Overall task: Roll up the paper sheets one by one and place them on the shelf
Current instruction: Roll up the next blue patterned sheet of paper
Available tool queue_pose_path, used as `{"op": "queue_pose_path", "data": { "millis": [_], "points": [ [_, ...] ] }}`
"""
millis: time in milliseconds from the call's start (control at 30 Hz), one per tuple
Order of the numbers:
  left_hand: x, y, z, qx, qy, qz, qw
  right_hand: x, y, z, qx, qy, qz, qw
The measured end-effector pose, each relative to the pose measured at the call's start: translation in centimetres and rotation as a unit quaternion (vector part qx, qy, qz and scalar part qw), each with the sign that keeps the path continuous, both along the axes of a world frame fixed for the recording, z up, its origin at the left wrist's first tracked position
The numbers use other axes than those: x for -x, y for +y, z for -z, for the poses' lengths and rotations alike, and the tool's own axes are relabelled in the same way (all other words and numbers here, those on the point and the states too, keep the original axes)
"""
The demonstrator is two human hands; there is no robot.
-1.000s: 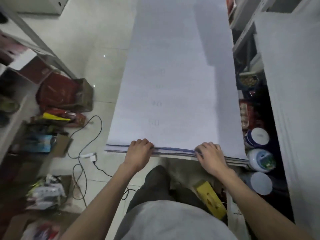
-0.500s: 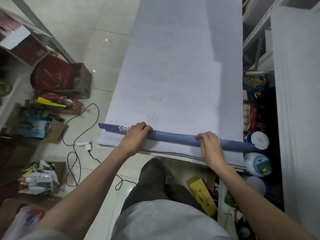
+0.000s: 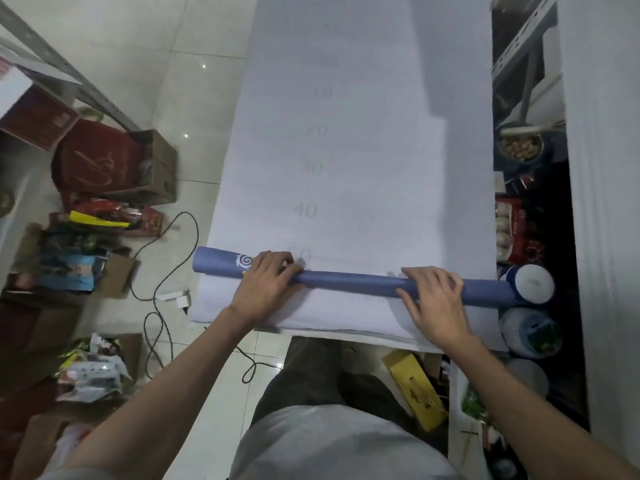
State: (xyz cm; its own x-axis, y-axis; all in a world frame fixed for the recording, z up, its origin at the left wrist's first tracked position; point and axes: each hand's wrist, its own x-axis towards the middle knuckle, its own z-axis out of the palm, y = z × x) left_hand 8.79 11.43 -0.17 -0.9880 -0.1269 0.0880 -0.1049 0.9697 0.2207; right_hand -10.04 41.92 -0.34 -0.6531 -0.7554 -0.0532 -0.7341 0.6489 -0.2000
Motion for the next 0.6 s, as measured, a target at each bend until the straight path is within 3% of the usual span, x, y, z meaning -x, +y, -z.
{"op": "queue_pose_path", "data": {
  "millis": [367,600],
  "points": [
    [2.0,-1.3,2.6,0.061,0.009,0.020,0.998,1.7,-0.4,1.2,-0.020,0.024,-0.018,0.999],
    [3.0,-2.1,2.3,0.076,0.031,0.028,0.996,3.0,-1.6,1.8,0.014,0.037,0.033,0.999]
  ]
}}
